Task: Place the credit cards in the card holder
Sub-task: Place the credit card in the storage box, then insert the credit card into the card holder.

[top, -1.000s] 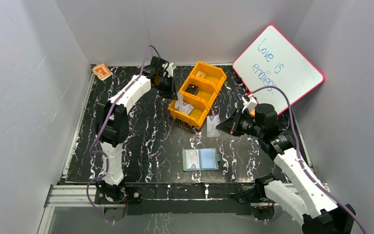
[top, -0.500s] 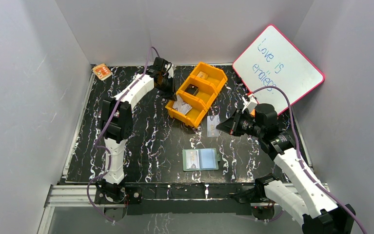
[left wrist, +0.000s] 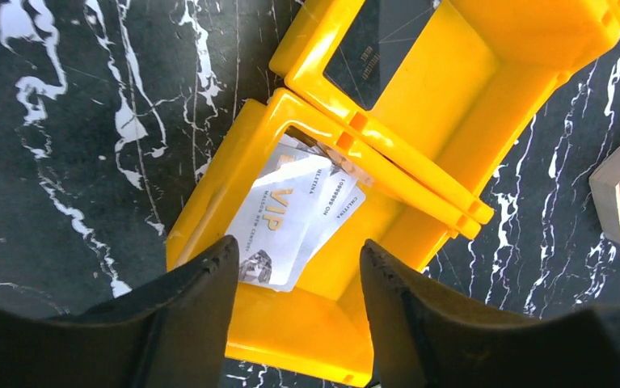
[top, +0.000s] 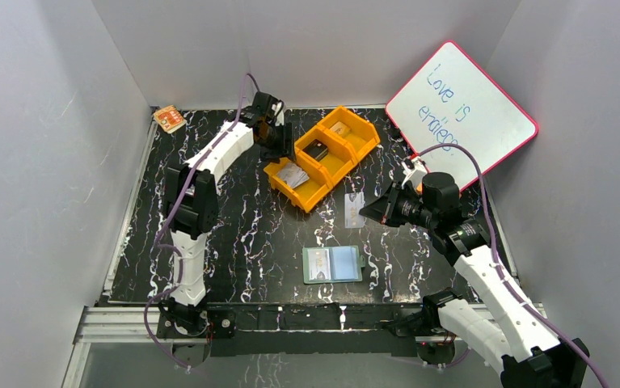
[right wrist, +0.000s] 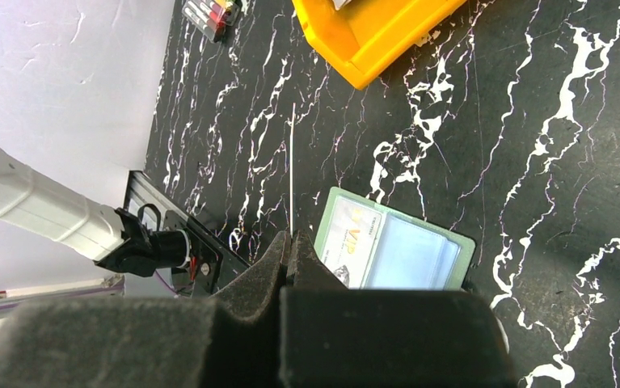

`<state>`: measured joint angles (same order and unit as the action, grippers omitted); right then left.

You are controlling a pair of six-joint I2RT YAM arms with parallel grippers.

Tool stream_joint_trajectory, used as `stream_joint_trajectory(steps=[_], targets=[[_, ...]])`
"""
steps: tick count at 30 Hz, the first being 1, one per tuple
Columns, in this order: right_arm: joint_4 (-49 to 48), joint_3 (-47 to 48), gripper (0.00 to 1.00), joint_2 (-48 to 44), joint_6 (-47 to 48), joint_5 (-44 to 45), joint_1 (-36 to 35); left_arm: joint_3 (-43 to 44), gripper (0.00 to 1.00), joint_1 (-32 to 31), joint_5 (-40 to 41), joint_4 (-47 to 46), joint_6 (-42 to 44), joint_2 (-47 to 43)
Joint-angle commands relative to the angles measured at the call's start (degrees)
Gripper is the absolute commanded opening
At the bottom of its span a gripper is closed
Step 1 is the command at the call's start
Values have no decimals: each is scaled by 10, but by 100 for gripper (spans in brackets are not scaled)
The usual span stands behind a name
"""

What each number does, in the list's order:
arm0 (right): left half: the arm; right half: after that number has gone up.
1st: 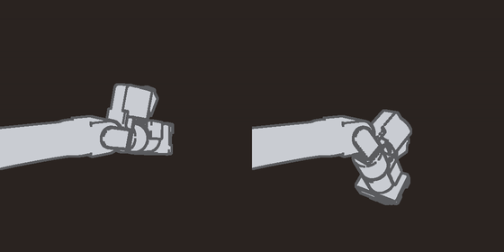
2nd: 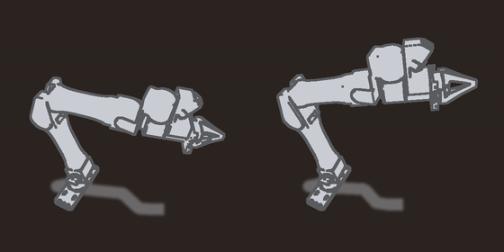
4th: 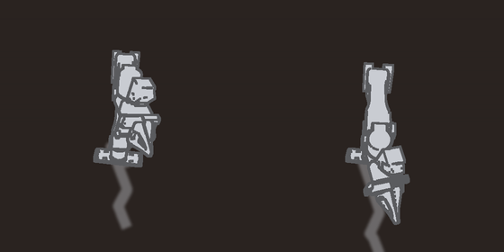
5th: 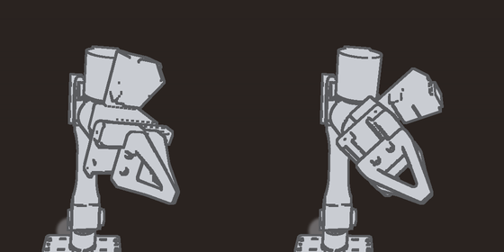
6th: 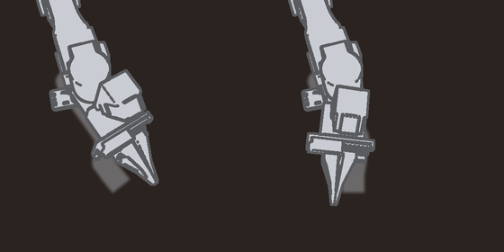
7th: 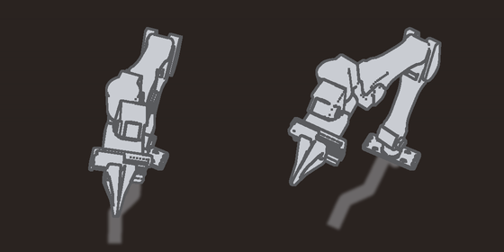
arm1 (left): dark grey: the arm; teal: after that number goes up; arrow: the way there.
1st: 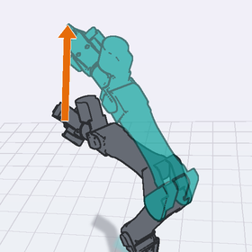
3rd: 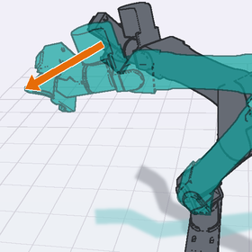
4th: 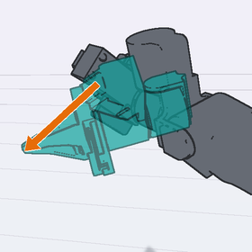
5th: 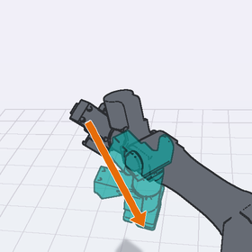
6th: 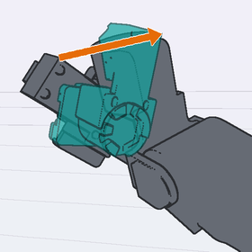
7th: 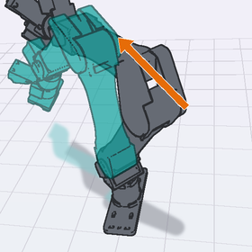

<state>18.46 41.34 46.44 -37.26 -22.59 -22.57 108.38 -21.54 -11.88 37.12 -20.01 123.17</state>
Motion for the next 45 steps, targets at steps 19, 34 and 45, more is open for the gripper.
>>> stream_joint_trajectory(steps=[19, 34, 45], targets=[[44, -70, 0, 23, 19, -46, -42, -423, 83, -156, 81, -117, -169, -513], [124, -131, 0, -62, -44, 57, -74, -519, 78, -449, 247, -226, -279, -426], [139, -168, 0, -59, -50, 67, -74, -458, 74, -449, 276, -218, -287, -299]])
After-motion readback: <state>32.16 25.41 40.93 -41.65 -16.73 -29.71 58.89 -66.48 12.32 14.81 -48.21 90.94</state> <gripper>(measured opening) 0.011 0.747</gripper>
